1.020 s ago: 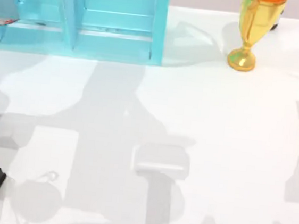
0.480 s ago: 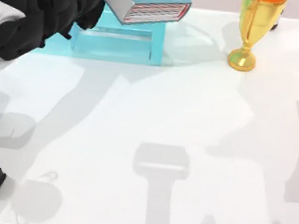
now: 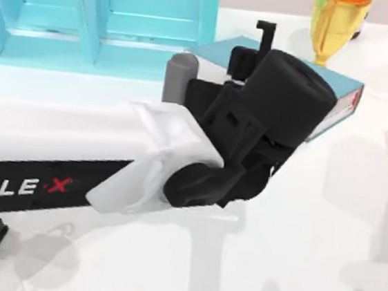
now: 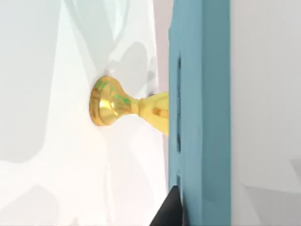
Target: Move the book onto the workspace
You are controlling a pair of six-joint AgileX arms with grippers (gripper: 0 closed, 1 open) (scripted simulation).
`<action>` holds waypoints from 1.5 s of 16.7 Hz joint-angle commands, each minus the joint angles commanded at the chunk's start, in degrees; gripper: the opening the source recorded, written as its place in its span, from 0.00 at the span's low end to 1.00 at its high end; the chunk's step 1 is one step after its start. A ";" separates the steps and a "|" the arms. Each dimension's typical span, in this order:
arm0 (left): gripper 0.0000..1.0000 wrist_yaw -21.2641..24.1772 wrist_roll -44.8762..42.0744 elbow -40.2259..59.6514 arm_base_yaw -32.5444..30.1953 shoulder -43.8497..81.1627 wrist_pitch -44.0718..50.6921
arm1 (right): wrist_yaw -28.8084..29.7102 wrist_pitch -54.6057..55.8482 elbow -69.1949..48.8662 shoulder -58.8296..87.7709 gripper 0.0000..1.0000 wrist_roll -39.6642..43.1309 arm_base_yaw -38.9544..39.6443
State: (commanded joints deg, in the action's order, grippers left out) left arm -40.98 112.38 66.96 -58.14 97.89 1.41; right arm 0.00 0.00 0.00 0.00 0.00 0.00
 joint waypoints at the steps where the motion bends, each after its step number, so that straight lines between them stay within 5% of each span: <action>1: 0.00 -4.08 4.54 0.20 -2.73 2.05 1.12 | 0.00 0.00 0.00 0.00 1.00 0.00 0.00; 6: 0.00 -21.94 23.03 0.63 -12.56 11.76 5.78 | 0.00 0.00 0.00 0.00 1.00 0.00 0.00; 10: 0.00 -30.11 30.64 0.59 -15.76 16.58 7.77 | 0.00 0.00 0.00 0.00 1.00 0.00 0.00; 25: 0.00 -31.13 33.37 0.63 -16.48 17.25 10.14 | 0.00 0.00 0.00 0.00 1.00 0.00 0.00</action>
State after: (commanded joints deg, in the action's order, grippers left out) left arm -72.12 145.75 67.60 -74.62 115.14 11.55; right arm 0.00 0.00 0.00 0.00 0.00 0.00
